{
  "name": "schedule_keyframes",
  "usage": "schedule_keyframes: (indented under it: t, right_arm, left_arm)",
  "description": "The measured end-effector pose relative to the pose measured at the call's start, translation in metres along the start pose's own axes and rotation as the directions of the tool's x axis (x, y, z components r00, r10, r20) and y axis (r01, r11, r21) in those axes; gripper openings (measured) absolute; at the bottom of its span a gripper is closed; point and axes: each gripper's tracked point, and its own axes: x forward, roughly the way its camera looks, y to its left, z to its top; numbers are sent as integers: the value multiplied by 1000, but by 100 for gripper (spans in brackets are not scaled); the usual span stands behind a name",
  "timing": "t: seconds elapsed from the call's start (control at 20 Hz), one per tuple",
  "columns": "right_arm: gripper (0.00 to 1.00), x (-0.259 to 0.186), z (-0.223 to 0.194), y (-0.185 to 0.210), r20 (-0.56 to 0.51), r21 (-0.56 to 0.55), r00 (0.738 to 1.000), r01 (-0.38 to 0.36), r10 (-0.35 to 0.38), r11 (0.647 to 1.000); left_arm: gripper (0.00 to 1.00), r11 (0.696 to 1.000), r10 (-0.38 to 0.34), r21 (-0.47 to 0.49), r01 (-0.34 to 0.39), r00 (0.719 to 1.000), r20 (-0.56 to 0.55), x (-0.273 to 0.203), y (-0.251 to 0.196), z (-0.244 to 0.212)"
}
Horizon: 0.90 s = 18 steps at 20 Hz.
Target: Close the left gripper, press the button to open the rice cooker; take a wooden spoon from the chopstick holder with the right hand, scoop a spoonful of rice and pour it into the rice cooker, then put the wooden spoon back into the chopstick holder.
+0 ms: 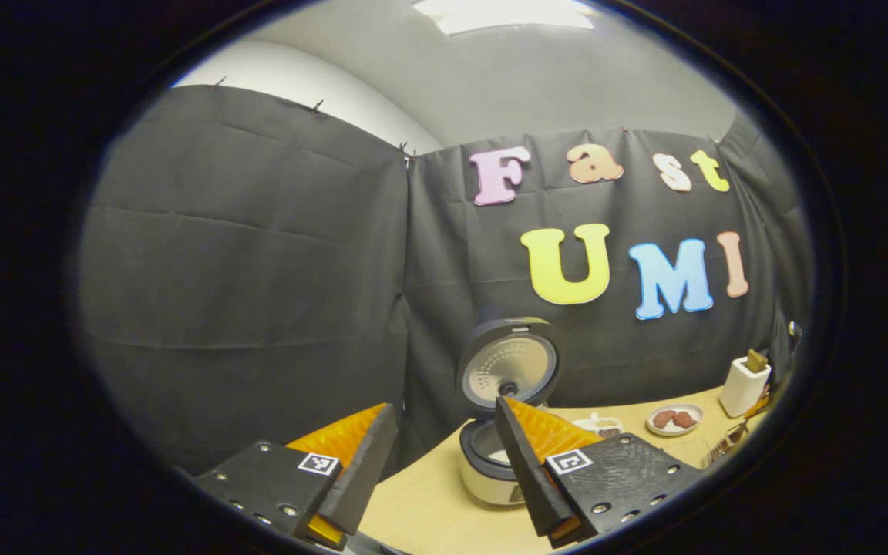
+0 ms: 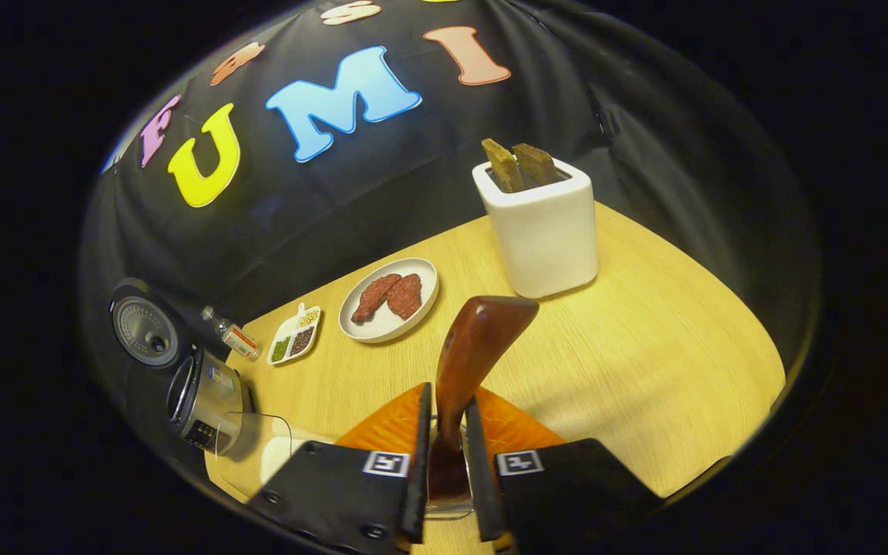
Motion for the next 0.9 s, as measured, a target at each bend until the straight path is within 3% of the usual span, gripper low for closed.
schedule_keyframes:
  t: [0.15, 0.35, 0.4, 0.45, 0.6, 0.7, 0.75, 0.8, 0.9]
  right_arm:
    - [10, -9, -1, 4, 25, -10, 1000, -9, 9, 1000]
    - [3, -33, 18, 17, 108, -85, 994, -11, 20, 996]
    - [7, -41, 25, 22, 135, -115, 991, -2, 18, 993]
    - [3, -49, 31, 28, 157, -151, 987, 3, 21, 989]
    - [7, -69, 48, 50, 212, -248, 976, 11, 43, 969]
    - [3, -82, 56, 66, 242, -288, 968, 10, 63, 957]
    - [7, -87, 56, 75, 251, -300, 965, 6, 73, 954]
    - [3, -93, 56, 85, 261, -314, 961, -1, 87, 949]
    - [7, -104, 57, 105, 290, -346, 950, -5, 112, 938]
  left_arm:
    - [82, 1000, -2, -1, 2, 1000, 1, 3, 1, 0]
    - [82, 1000, -17, -5, 17, 1000, 15, 11, -4, 6]
    - [82, 1000, -25, -8, 25, 1000, 19, 13, -7, 8]
    - [82, 999, -33, -10, 34, 999, 22, 15, -11, 8]
    - [82, 998, -61, -13, 61, 998, 22, 22, -22, 5]
    - [82, 997, -81, -19, 81, 997, 19, 26, -29, 3]
    - [82, 996, -90, -24, 90, 996, 15, 27, -31, 0]
    - [82, 995, -99, -31, 99, 995, 13, 30, -35, 0]
    - [82, 993, -113, -40, 114, 993, 18, 34, -39, 0]
